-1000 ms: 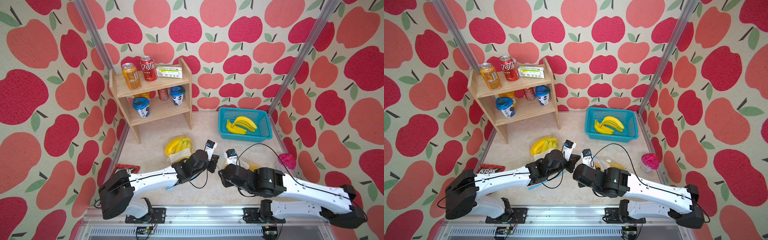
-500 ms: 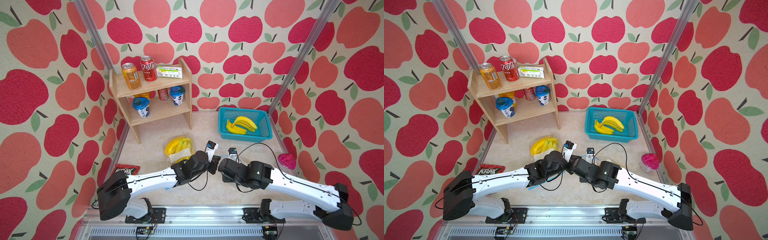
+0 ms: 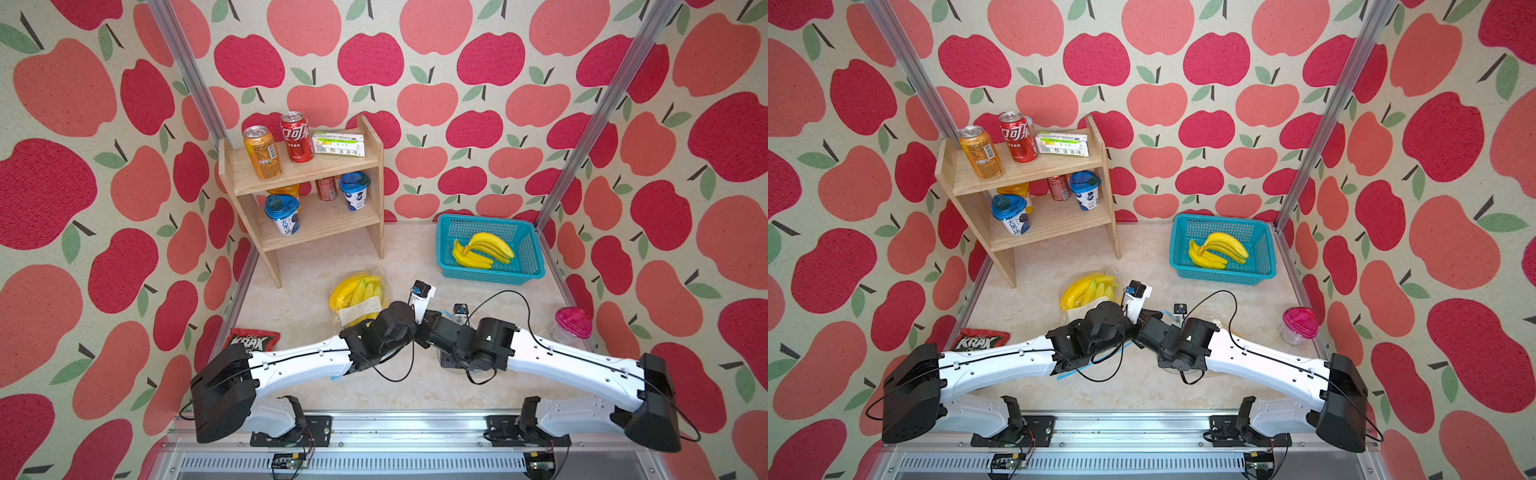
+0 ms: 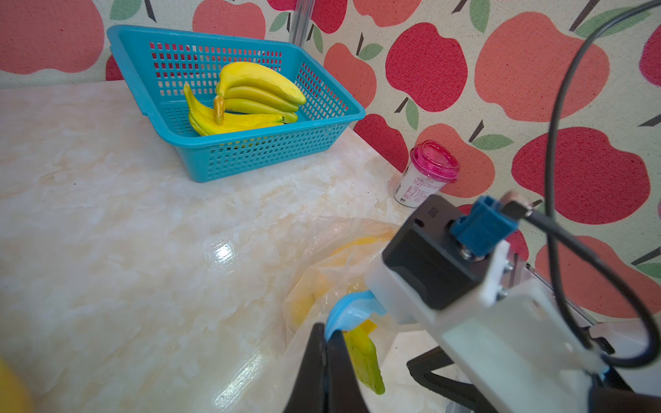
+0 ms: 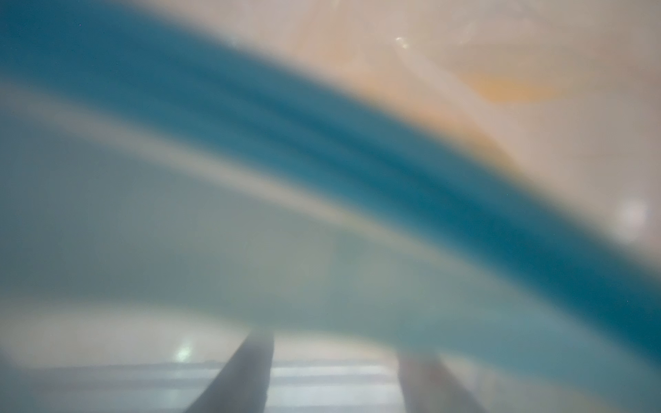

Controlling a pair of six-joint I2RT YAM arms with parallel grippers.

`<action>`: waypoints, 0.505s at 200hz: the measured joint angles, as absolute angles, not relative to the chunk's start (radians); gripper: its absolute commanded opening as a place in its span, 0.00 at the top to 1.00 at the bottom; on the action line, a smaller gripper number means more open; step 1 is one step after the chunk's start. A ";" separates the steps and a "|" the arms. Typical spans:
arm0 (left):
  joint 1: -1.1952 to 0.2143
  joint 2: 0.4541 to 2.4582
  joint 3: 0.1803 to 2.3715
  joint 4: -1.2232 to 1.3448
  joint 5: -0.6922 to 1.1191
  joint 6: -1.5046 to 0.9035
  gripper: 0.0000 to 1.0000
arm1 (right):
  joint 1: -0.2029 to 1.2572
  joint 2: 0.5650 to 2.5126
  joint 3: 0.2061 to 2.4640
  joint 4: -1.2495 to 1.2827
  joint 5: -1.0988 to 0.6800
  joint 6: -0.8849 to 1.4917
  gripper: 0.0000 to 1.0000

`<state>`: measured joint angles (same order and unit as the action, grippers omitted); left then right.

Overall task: Open the zip-top bag and take out the banana
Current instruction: Pick up the banana from the zipper food storage bag.

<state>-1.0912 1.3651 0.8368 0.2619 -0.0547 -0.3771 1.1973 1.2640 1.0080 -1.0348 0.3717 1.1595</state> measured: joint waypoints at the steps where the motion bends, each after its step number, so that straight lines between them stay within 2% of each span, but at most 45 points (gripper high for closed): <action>1: -1.091 1.365 0.837 0.262 -0.055 -0.377 0.99 | 1.197 1.264 1.007 -1.034 0.371 1.160 0.42; 60: -1.080 1.365 0.818 0.262 -0.080 -0.406 0.99 | 1.161 1.292 0.988 -0.989 0.398 1.195 0.43; 101: -1.077 1.364 0.802 0.261 -0.094 -0.428 0.99 | 1.158 1.298 0.951 -0.919 0.471 1.214 0.51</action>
